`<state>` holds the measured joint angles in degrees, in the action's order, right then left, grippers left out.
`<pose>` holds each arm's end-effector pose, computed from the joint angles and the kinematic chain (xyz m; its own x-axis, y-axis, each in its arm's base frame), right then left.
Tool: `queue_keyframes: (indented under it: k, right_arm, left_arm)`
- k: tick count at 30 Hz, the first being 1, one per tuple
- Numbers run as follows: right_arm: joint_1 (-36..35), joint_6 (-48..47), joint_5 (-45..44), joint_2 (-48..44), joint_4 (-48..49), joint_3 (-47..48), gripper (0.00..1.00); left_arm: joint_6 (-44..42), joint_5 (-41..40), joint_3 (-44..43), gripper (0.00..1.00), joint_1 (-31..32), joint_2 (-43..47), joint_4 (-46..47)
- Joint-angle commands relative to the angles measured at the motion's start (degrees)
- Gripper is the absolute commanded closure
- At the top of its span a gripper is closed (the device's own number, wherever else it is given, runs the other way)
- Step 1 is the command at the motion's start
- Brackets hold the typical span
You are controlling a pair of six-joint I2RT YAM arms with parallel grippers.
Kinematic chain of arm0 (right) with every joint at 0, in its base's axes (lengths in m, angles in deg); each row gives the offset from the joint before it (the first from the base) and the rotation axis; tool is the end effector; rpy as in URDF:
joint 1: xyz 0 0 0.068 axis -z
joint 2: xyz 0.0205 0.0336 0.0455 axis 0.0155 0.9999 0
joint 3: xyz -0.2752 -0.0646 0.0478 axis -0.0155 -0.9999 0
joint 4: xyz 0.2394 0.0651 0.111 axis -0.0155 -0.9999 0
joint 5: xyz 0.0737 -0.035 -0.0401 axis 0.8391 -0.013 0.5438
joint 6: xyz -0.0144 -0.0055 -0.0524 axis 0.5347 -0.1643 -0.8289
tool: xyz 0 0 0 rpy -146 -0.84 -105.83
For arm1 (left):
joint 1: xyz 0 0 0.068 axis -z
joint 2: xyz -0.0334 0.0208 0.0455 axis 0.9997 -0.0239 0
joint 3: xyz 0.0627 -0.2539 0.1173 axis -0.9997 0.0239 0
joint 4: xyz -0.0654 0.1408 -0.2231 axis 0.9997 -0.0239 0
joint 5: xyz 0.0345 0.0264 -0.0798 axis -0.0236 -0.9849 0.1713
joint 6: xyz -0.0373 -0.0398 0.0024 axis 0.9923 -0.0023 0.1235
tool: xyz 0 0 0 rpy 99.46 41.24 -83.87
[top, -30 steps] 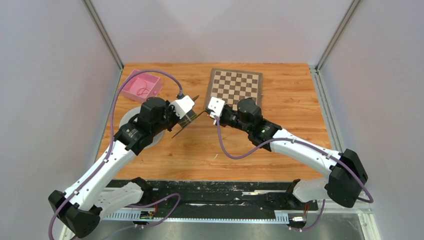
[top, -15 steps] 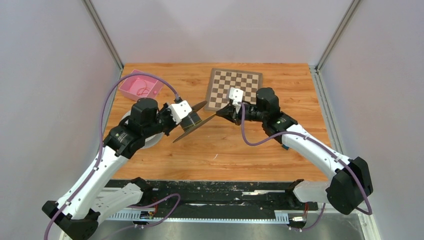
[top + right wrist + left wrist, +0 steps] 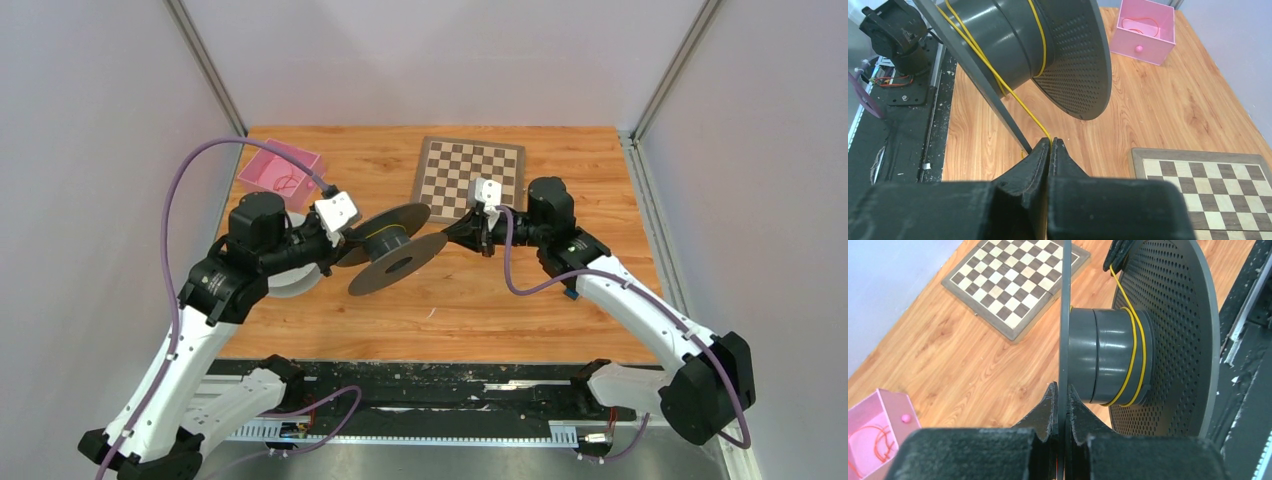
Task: Wrap the cables
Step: Wrap the cable around the cable reel.
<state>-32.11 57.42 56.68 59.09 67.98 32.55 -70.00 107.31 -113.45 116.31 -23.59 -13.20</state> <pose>0.2237 0.1673 0.3395 0.1208 -0.2030 -0.9717 -0.9779 0.1440 -0.1516 0.1326 -0.0867 0.4184 -0.0906 0.3724 -0.9236 0.8317 0.5384 0.1355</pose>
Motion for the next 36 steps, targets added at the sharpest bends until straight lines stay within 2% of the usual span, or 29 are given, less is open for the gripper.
queue_keyframes:
  k: [1,5,14,20,31,36]
  right_arm:
    - [1.9,1.9,-2.8,-0.2,-0.5,-2.2,1.0]
    - [2.0,3.4,-3.5,-0.5,0.3,-2.9,1.0]
    - [2.8,4.6,1.3,-0.4,3.3,-3.5,1.0]
    - [2.8,9.2,3.6,1.0,6.9,-4.9,1.0]
    - [2.7,19.9,8.3,1.9,23.1,-9.5,1.0]
    - [2.7,27.8,9.0,3.8,31.7,-11.0,1.0]
  left_arm:
    - [7.6,4.9,-5.0,1.0,-2.2,2.5,6.0]
    - [12.8,6.4,-5.7,1.0,-4.1,2.1,8.0]
    - [22.8,7.8,-6.6,1.0,-9.2,1.5,11.1]
    - [28.6,7.5,-6.3,1.0,-10.3,1.7,15.5]
    - [37.4,6.8,-3.2,1.0,-10.3,3.3,24.6]
    - [41.3,5.5,-1.4,1.0,-10.3,4.3,27.9]
